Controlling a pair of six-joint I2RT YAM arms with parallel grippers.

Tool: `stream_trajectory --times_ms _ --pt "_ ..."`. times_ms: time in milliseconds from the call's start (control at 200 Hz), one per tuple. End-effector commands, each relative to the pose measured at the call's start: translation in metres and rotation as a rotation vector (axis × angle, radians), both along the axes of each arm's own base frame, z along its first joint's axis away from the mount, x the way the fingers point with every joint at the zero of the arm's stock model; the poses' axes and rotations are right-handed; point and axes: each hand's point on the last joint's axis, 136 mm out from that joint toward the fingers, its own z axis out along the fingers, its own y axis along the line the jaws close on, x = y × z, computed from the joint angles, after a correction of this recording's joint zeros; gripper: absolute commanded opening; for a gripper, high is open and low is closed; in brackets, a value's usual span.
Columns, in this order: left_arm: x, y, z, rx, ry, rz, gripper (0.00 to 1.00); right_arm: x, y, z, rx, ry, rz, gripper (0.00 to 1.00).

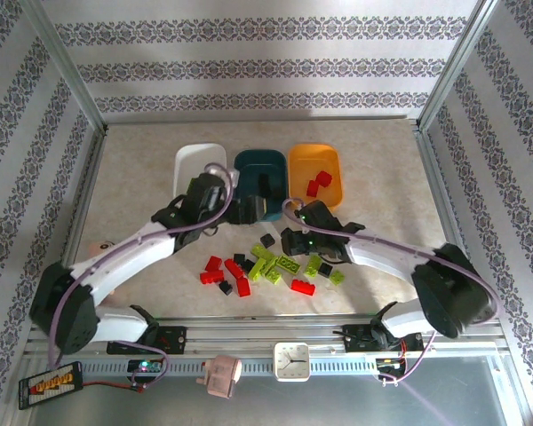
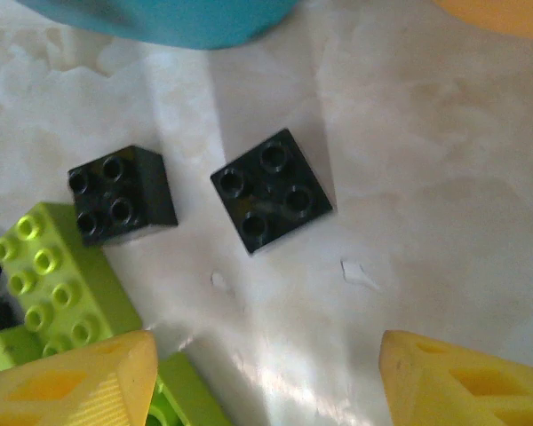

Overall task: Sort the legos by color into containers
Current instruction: Pick up the lego from the center of the table.

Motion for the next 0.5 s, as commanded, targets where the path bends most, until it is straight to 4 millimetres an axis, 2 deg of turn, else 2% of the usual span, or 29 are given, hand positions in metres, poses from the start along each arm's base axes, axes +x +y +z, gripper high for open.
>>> stream_trajectory --times_ms 0,95,220,335,495 --pt "-0.017 0.015 0.005 -0.056 -0.032 0.057 1.0 0.015 0.013 -0.004 -0.018 -0.021 0.035 0.67" --pt "-0.035 0.033 -0.002 -0.067 -0.035 0.093 1.0 0.025 0.018 -0.011 -0.04 -0.012 0.031 0.65" --pt "-0.053 0.052 -0.01 -0.076 -0.038 0.135 1.0 0.039 0.015 -0.017 -0.095 -0.032 -0.006 0.64" --pt "-0.064 0.065 -0.018 -0.067 -0.026 0.161 1.0 0.047 0.012 -0.024 -0.145 -0.032 -0.011 0.63" --pt "-0.072 0.076 -0.025 -0.056 -0.016 0.191 1.0 0.047 0.014 -0.035 -0.17 -0.002 -0.003 0.57"
